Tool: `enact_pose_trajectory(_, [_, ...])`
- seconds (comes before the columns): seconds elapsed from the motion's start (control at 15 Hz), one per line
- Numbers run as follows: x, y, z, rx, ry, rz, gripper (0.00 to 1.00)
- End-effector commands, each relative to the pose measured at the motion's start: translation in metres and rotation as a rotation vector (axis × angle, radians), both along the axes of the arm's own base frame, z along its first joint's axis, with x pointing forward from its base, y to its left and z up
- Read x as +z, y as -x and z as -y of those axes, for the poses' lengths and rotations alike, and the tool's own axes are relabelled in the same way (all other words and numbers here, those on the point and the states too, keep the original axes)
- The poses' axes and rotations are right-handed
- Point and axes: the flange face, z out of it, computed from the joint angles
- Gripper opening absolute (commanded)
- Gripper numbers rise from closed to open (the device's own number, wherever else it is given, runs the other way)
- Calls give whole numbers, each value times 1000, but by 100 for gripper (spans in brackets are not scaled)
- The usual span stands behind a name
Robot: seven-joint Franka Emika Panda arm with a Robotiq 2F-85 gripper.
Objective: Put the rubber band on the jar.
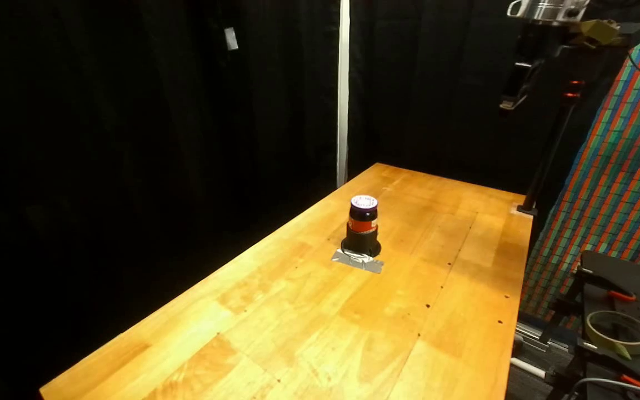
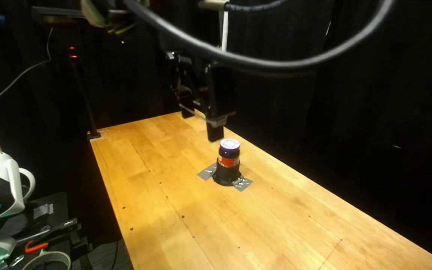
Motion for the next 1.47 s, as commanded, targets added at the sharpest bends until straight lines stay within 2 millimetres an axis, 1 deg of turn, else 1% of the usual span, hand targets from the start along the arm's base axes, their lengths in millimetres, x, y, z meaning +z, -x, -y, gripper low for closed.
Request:
enact_pose_trajectory(0.0, [-4, -63, -74, 34, 35, 174, 100])
enact_pose_trajectory(0.13, [-21, -94, -112, 58, 38, 227, 100])
enact_pose_trajectory(0.2, [-29, -108, -126, 66, 35, 242, 100])
enact_pose_trajectory(0.27, [-40, -120, -137, 80, 29, 241, 100])
enact_pose_trajectory(0.4, [-61, -141, -152, 101, 10, 236, 100])
enact_pose_trajectory(0.53, [-84, -160, -157, 103, -9, 226, 100])
enact_pose_trajectory(0.73, [-113, -181, -160, 101, -26, 206, 100])
enact_pose_trajectory(1.0, [-145, -197, -164, 91, -52, 172, 100])
enact_pose_trajectory(1.2, [-163, -204, -169, 82, -58, 174, 100])
enact_pose_trajectory(1.4, [-176, -211, -175, 83, -60, 192, 100])
